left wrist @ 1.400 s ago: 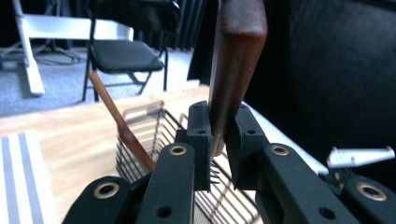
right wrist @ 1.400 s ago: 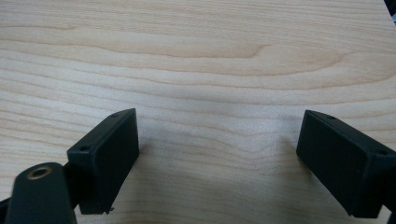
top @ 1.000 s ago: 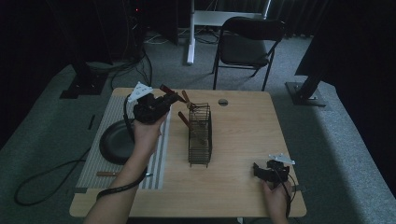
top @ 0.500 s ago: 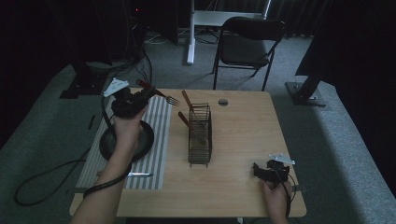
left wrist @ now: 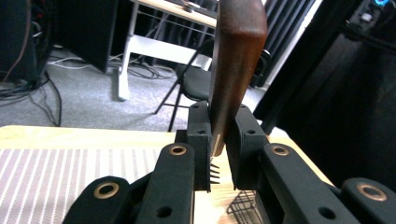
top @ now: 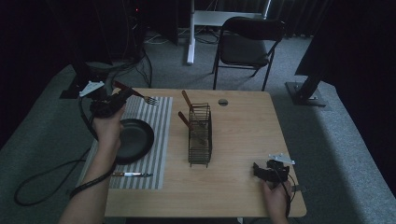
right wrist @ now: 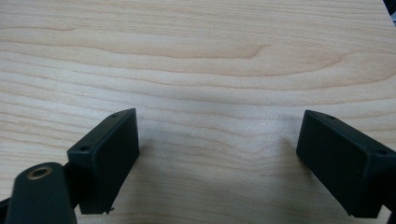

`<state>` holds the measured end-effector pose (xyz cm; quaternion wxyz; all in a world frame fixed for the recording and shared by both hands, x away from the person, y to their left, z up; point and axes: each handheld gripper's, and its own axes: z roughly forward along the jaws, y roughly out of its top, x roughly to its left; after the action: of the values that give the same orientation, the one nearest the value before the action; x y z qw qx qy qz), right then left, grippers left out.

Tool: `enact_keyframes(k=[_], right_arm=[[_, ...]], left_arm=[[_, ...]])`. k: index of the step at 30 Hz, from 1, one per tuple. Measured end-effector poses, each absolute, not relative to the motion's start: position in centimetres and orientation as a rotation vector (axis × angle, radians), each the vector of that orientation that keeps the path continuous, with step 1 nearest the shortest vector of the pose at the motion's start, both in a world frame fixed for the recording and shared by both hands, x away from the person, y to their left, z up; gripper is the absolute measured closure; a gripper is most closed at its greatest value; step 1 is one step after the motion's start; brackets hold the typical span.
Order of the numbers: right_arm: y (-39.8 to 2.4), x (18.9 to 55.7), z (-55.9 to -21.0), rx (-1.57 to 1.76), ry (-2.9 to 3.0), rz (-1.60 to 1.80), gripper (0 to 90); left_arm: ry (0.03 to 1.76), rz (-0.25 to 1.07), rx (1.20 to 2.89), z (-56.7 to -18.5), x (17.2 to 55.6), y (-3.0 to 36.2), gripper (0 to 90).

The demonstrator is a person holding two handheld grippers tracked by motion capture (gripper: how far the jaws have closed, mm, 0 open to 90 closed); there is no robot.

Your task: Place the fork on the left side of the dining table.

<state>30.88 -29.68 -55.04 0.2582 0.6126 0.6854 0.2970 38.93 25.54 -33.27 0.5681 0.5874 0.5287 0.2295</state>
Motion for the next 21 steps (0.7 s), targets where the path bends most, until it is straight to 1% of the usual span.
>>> enact_keyframes(k=[5,6,10,12,13,15,19,20,21], right_arm=[[-29.7,30.9,-55.0,1.664,1.858,0.806,12.7],[-29.7,30.9,-55.0,1.663,1.859,0.804,12.7],[-29.7,30.9,-55.0,1.663,1.859,0.804,12.6],[-29.7,30.9,-55.0,1.663,1.860,0.804,12.7],[-29.7,30.9,-55.0,1.663,1.860,0.804,12.6],[-29.7,30.9,-55.0,1.663,1.860,0.803,12.7],[-29.7,30.9,-55.0,1.663,1.860,0.804,12.7],[-29.7,30.9,-55.0,1.663,1.860,0.804,12.7],[-29.7,30.9,-55.0,1.662,1.859,0.804,12.7]], left_arm=[[1.265,0.540,1.366,-33.9,39.2,26.3,80.5],[1.293,0.556,1.368,-34.6,39.6,26.7,80.6],[1.336,0.541,1.350,-35.9,40.3,27.2,80.6],[1.382,0.502,1.325,-37.6,41.2,27.7,80.5],[1.382,0.502,1.325,-37.6,41.2,27.7,80.6],[1.416,0.477,1.318,-38.8,41.9,28.0,80.5],[1.511,0.515,1.372,-40.4,43.2,28.2,80.5],[1.528,0.497,1.357,-40.9,43.5,28.5,80.5],[1.548,0.452,1.317,-41.4,43.9,29.0,80.5]])
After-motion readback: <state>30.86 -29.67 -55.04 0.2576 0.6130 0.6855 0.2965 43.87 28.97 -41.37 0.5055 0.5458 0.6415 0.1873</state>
